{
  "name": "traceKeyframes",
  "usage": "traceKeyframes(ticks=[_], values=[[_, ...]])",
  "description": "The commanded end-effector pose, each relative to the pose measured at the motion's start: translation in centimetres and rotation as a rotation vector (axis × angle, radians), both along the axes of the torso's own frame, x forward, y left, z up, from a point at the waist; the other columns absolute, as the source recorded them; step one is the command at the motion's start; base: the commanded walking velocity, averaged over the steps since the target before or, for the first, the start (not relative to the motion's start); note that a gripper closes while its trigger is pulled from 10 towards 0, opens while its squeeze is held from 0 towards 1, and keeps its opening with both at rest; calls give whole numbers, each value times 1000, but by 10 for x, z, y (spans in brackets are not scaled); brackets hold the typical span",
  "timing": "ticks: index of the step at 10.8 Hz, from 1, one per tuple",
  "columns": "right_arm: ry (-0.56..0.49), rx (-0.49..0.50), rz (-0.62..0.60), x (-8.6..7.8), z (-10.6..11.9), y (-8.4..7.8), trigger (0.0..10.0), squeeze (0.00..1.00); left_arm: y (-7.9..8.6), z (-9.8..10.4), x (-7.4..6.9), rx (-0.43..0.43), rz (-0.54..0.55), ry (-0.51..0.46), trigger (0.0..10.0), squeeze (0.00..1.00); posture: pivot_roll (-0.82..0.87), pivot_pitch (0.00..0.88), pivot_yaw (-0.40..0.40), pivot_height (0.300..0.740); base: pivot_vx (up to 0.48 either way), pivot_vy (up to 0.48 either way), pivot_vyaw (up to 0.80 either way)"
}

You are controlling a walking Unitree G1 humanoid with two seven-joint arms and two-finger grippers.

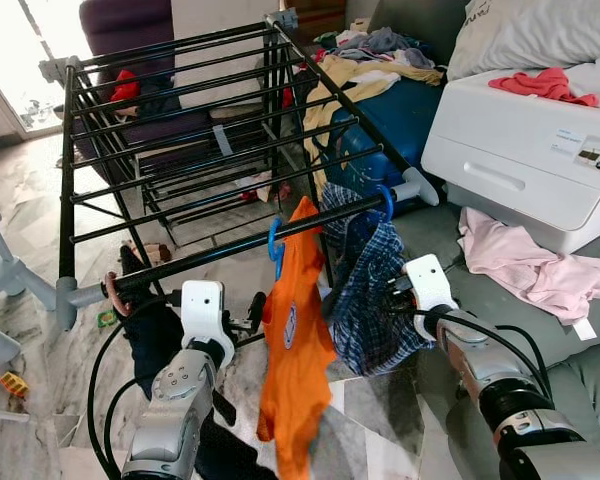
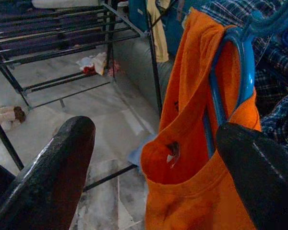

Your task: Hang hanger

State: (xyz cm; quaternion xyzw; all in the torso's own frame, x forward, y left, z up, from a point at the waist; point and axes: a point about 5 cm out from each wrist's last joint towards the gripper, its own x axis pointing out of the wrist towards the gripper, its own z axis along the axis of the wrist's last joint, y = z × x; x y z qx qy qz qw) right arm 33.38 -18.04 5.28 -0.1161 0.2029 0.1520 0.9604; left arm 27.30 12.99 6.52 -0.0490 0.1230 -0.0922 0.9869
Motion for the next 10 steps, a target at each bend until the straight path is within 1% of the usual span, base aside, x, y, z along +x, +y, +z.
traceKeyframes(ticks=[1,2,4,5,6,7,8,9,10], values=[[-36,10,9,6,7,6,0,0,4,0,2,19,2,4,10000,0,-98,0,99,740,0,0,0],[-59,13,-7,7,10,5,0,0,4,1,3,20,7,-2,10000,0,-98,0,100,740,0,0,0],[-204,23,-76,9,25,2,0,0,8,6,3,21,41,-39,10000,0,-101,0,100,740,0,0,0],[-296,45,-134,3,34,-1,0,0,9,7,4,17,54,-51,10000,0,-105,0,98,740,0,0,0],[-312,66,-141,-2,35,-1,0,0,10,7,4,31,70,-53,10000,0,-108,0,99,740,0,0,0],[-314,78,-136,-16,32,1,8510,0,9,8,5,31,71,-56,10000,0,-112,0,99,740,0,0,0],[-283,91,-126,-36,23,4,10000,0,9,8,5,31,75,-59,10000,0,-122,0,102,740,0,0,0],[-242,96,-117,-55,15,4,10000,0,8,8,5,27,73,-60,10000,0,-128,0,103,740,0,0,0],[-226,99,-121,-63,13,3,10000,0,7,7,5,26,72,-60,10000,0,-131,0,104,740,0,0,0]])
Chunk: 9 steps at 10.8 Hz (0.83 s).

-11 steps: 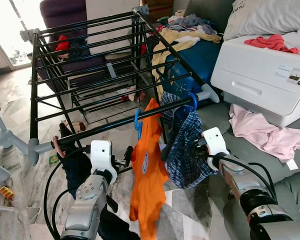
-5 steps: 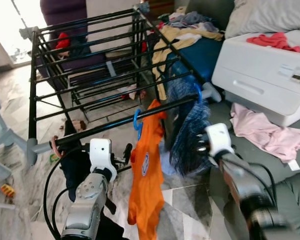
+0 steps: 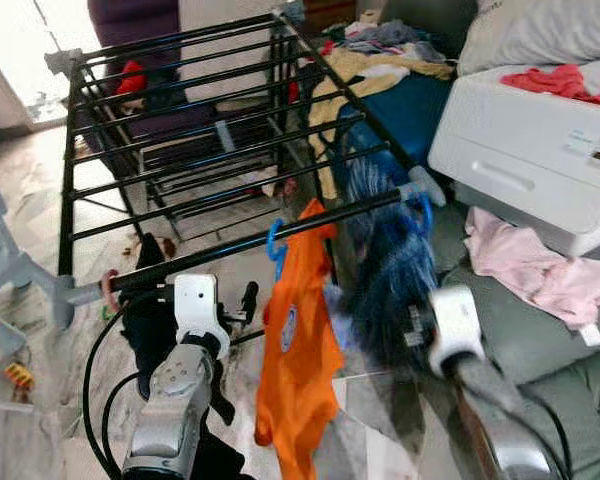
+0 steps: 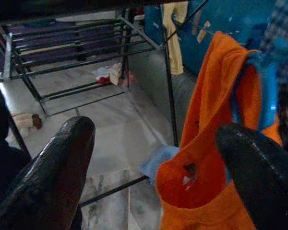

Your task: Hang hanger

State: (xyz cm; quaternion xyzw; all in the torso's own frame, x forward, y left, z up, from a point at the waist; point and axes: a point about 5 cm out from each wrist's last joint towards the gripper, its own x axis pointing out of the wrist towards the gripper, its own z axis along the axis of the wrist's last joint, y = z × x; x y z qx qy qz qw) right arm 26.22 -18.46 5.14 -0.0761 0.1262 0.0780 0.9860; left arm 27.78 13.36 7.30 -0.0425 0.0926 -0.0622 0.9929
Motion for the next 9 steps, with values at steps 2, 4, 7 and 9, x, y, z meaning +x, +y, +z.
traceKeyframes(ticks=[2,4,7,9], values=[[-59,29,22,7,20,9,10000,0,1,-1,1,11,5,-2,10000,0,-132,0,105,740,0,0,0],[-46,34,36,7,21,13,10000,0,1,-1,1,12,10,-1,10000,0,-129,0,100,740,0,0,0],[-49,36,40,13,26,16,10000,0,2,-1,1,16,12,-2,10000,0,-123,0,96,740,-84,0,0],[-49,37,39,14,27,16,10000,0,1,-1,2,18,11,-2,10000,0,-124,0,96,740,-249,0,0]])
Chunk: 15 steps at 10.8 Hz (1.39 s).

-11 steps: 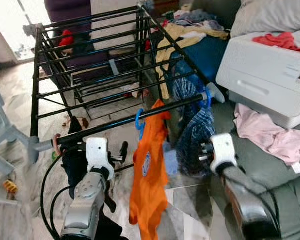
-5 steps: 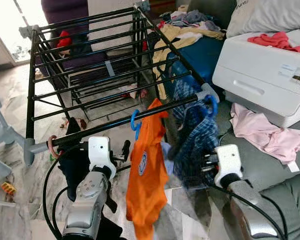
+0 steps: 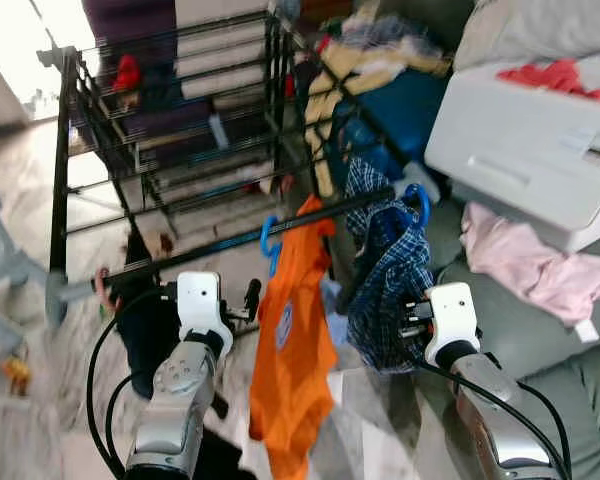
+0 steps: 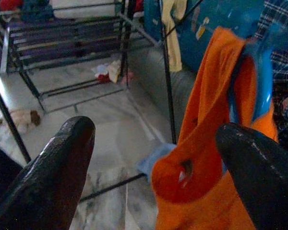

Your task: Hang hanger

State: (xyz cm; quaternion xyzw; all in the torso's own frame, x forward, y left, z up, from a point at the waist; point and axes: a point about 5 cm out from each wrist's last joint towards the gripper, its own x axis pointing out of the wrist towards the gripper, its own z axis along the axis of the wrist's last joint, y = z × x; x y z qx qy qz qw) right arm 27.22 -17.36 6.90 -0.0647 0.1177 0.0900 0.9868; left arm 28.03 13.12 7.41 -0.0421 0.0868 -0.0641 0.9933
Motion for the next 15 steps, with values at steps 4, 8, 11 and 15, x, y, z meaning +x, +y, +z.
traceKeyframes(ticks=[4,8,11,15], values=[[-35,15,24,6,9,10,10000,0,4,-2,0,14,21,9,10000,0,-121,0,92,740,-261,0,0],[-40,19,17,10,11,11,10000,0,5,-2,1,15,26,8,10000,0,-121,0,93,740,-268,0,0],[-45,22,15,13,12,11,10000,0,5,-1,1,15,26,5,10000,0,-119,0,91,740,-270,0,0],[-55,26,32,16,14,15,10000,0,5,-1,1,17,32,3,10000,0,-116,0,89,740,-290,0,0]])
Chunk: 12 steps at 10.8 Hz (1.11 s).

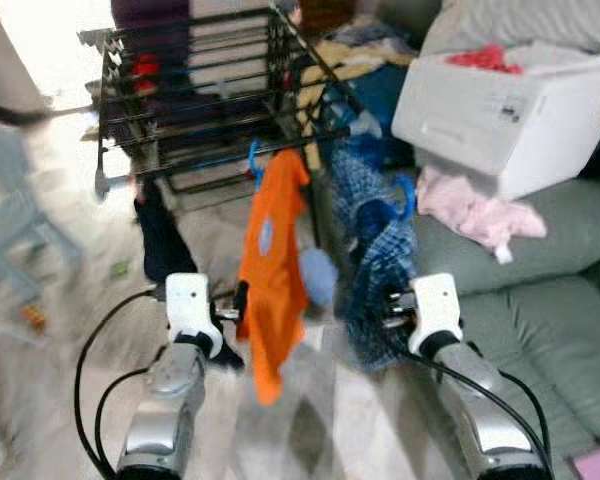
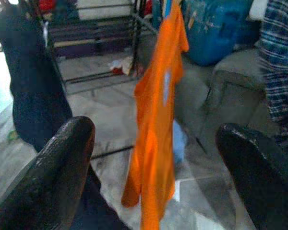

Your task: Hang hanger

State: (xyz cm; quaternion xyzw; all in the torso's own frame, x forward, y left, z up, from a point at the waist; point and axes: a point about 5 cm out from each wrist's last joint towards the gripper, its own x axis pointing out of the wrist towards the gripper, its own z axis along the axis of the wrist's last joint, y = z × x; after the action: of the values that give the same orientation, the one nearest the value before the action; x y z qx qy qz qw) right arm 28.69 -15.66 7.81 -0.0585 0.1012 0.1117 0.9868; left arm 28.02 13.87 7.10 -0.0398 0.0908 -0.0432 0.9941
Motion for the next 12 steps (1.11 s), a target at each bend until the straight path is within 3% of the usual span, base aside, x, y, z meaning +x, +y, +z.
traceKeyframes(ticks=[1,6,8,12], values=[[-27,7,-9,2,5,-3,10000,0,-3,2,1,10,-6,-7,10000,0,-116,0,89,740,-289,0,0],[-29,13,-9,5,5,-1,10000,0,-1,3,3,15,3,-9,10000,0,-113,0,89,740,-289,0,0],[-30,14,-9,8,5,1,10000,0,-1,6,6,24,-1,-29,10000,0,-98,0,84,740,0,0,0],[-97,17,12,40,23,12,10000,0,23,40,18,100,88,-126,10000,0,60,0,104,740,0,0,0]])
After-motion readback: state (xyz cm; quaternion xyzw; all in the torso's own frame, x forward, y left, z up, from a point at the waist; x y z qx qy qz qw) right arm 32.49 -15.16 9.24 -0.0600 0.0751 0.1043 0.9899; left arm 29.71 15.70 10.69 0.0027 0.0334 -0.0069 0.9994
